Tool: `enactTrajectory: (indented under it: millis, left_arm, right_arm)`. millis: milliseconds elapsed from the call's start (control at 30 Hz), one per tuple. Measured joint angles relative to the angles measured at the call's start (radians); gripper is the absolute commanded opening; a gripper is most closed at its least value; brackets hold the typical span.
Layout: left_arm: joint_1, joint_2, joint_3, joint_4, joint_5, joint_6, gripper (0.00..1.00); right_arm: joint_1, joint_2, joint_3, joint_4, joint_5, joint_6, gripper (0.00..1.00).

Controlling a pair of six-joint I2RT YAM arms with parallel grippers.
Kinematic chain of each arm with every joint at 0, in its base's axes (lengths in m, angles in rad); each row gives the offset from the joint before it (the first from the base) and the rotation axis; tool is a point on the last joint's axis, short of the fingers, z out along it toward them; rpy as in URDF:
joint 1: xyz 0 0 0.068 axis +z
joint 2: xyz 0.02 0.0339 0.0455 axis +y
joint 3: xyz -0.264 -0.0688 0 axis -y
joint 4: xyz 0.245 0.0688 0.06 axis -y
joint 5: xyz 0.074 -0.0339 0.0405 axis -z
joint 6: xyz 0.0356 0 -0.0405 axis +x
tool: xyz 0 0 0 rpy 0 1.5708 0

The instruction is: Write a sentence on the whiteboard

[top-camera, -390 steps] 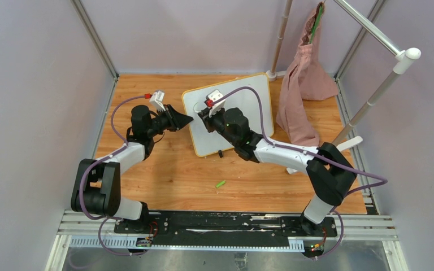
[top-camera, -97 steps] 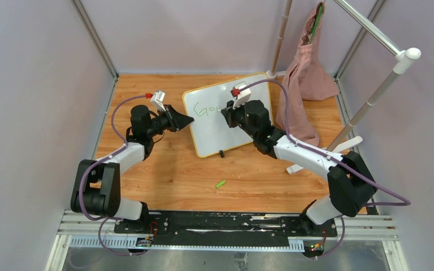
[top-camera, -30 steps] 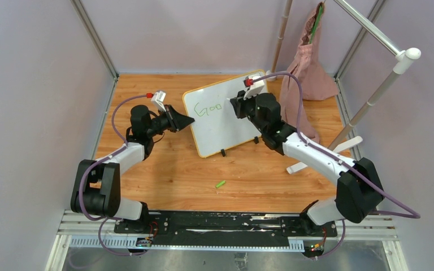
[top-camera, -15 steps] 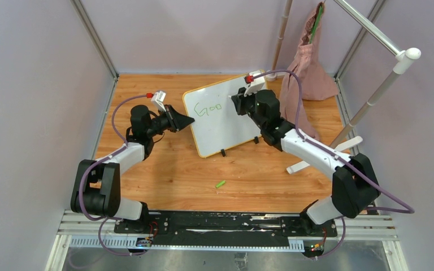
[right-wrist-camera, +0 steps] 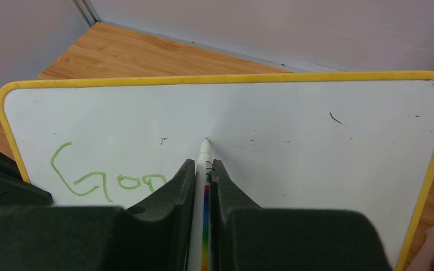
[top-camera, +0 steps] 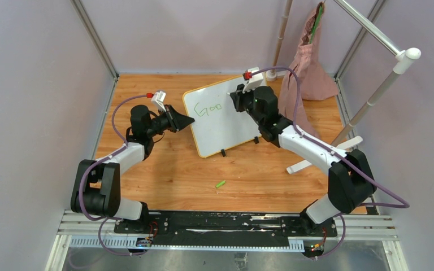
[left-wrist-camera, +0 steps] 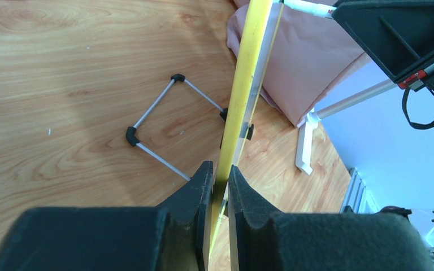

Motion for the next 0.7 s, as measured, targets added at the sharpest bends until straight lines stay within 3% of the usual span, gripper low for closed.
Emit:
enactTrajectory:
  millis: [400, 700]
  left_arm:
    - [0.000, 0.000, 0.000, -0.001, 0.001, 0.000, 0.00]
    - [0.000, 0.000, 0.000, 0.000, 0.000, 0.000, 0.00]
  right_arm:
    - [0.000, 0.004, -0.010, 0.008, -0.003, 0.016, 0.00]
    - [0.000, -0.026, -0.111, 0.026, -0.010, 0.038, 0.00]
